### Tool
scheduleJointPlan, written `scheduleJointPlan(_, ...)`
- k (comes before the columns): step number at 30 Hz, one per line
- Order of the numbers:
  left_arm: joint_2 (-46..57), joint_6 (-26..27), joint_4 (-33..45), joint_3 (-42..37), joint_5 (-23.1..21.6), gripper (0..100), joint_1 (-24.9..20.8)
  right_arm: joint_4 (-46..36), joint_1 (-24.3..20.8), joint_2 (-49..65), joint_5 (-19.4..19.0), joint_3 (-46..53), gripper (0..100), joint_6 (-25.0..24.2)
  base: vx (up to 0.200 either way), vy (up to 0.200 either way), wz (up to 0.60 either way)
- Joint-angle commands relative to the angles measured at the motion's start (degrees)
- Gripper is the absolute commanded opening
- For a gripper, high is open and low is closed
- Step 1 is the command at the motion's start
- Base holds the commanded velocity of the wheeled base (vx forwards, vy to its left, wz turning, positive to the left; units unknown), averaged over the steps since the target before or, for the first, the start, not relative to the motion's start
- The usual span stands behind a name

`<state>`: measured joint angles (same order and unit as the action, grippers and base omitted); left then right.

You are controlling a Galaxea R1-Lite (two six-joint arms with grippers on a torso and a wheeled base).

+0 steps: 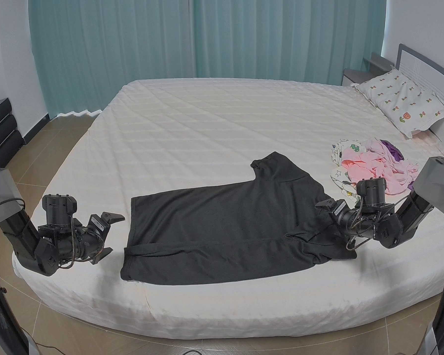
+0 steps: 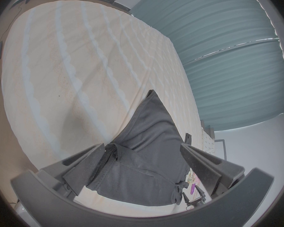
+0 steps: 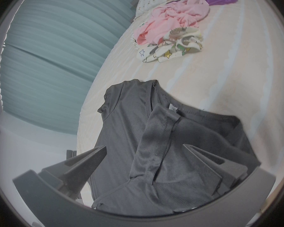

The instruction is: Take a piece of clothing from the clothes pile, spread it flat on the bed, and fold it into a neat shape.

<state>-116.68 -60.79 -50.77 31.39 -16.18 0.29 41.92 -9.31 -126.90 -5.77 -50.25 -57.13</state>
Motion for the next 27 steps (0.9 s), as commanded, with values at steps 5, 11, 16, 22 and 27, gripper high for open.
scheduleJointPlan(5, 0.5, -0.4, -0.1, 0.1, -0.6, 100, 0.9, 3.5, -1.1, -5.9, 1.9, -2.6, 100, -1.8, 0.000, 0.000, 0.00)
scheduleJointPlan(11, 0.5, -0.4, -0.1, 0.1, -0.6, 100, 0.9, 5.2, -1.4, -7.9, 2.1, -3.8, 100, -1.8, 0.000, 0.000, 0.00)
scheduleJointPlan(16, 0.4, -0.4, -0.1, 0.0, -0.6, 100, 0.9, 9.0, -1.6, -9.5, 3.7, -3.8, 0, -1.8, 0.000, 0.000, 0.00)
scheduleJointPlan(22, 0.4, -0.4, -0.1, 0.1, -0.6, 100, 0.8, 9.9, -1.8, -10.3, 4.3, -3.5, 0, -1.4, 0.000, 0.000, 0.00)
scheduleJointPlan(27, 0.1, -0.4, -0.1, 0.1, -0.6, 100, 0.8, 9.8, -1.8, -8.8, 4.4, -2.7, 0, -1.5, 0.000, 0.000, 0.00)
